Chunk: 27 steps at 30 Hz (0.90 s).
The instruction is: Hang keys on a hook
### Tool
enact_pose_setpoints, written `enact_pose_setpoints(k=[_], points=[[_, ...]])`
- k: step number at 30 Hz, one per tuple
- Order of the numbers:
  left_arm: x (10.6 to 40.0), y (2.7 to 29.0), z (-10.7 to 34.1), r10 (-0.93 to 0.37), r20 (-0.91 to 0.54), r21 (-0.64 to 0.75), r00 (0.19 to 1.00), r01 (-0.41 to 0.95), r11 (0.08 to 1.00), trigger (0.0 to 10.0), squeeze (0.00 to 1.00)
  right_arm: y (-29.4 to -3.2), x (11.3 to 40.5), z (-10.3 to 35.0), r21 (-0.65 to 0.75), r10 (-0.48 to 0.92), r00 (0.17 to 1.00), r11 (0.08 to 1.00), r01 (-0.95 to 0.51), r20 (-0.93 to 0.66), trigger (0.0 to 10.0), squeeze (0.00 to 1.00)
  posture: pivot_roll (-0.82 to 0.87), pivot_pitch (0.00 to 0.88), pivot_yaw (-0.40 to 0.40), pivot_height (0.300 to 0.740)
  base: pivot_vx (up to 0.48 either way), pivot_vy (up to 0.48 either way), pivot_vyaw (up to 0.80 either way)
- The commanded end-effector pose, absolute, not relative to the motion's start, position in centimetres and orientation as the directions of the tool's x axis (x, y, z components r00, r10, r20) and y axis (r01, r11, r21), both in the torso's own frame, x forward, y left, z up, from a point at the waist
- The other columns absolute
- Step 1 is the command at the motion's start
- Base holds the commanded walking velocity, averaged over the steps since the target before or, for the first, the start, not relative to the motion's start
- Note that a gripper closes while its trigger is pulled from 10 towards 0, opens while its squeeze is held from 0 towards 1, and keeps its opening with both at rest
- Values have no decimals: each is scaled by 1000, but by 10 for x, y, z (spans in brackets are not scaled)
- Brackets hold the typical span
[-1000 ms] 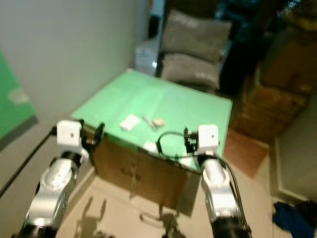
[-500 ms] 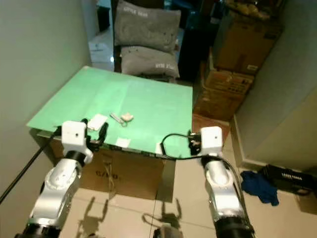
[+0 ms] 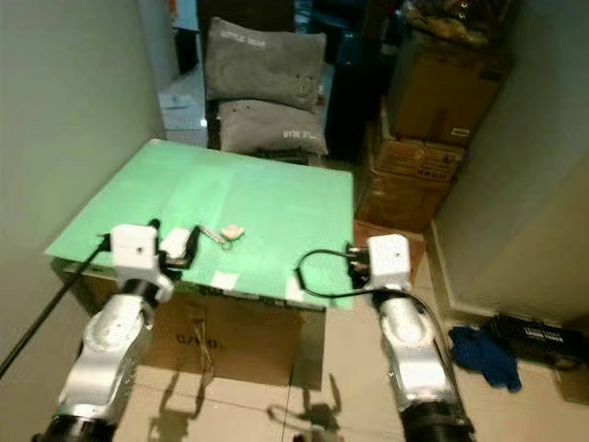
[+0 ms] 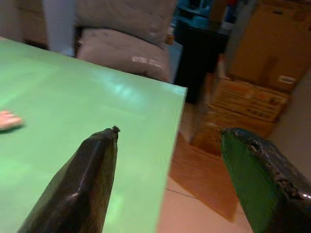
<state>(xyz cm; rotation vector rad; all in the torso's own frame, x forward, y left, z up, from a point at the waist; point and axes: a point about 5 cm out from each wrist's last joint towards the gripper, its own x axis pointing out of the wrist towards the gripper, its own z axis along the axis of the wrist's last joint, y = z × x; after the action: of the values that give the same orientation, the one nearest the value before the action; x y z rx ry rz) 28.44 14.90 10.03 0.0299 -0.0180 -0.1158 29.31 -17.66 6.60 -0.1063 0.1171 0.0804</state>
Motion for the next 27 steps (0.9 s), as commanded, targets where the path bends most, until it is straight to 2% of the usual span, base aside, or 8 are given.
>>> enact_pose_setpoints(k=[1, 9, 11, 12, 17, 27], points=[[284, 161, 99, -80, 1, 31, 997, 80, 996, 10000, 1000, -168, 296, 71, -91, 97, 990, 990, -106, -98, 10000, 0, 79, 0, -66, 696, 469, 0, 0], [285, 161, 99, -75, -2, 61, 997, 75, 995, 10000, 1000, -168, 296, 70, -93, 102, 989, 989, -111, -103, 10000, 0, 74, 0, -66, 696, 477, 0, 0], [284, 156, 100, -93, 3, 101, 996, 92, 991, 10000, 1000, -168, 295, 69, -94, 104, 989, 989, -114, -106, 10000, 0, 72, 0, -66, 696, 0, 0, 0], [284, 156, 100, -91, 3, 108, 996, 90, 990, 10000, 0, -169, 295, 69, -95, 104, 989, 989, -115, -108, 10000, 0, 72, 0, -66, 696, 0, 0, 0], [287, 162, 95, -48, -32, 119, 998, 52, 992, 10000, 0, -168, 293, 68, -90, 109, 987, 989, -120, -117, 10000, 0, 71, 0, -66, 696, 0, 0, 0], [289, 163, 94, -66, -40, 128, 997, 70, 989, 10000, 0, -166, 292, 66, -75, 100, 987, 991, -109, -122, 10000, 0, 67, 0, -62, 696, 0, 0, 0]])
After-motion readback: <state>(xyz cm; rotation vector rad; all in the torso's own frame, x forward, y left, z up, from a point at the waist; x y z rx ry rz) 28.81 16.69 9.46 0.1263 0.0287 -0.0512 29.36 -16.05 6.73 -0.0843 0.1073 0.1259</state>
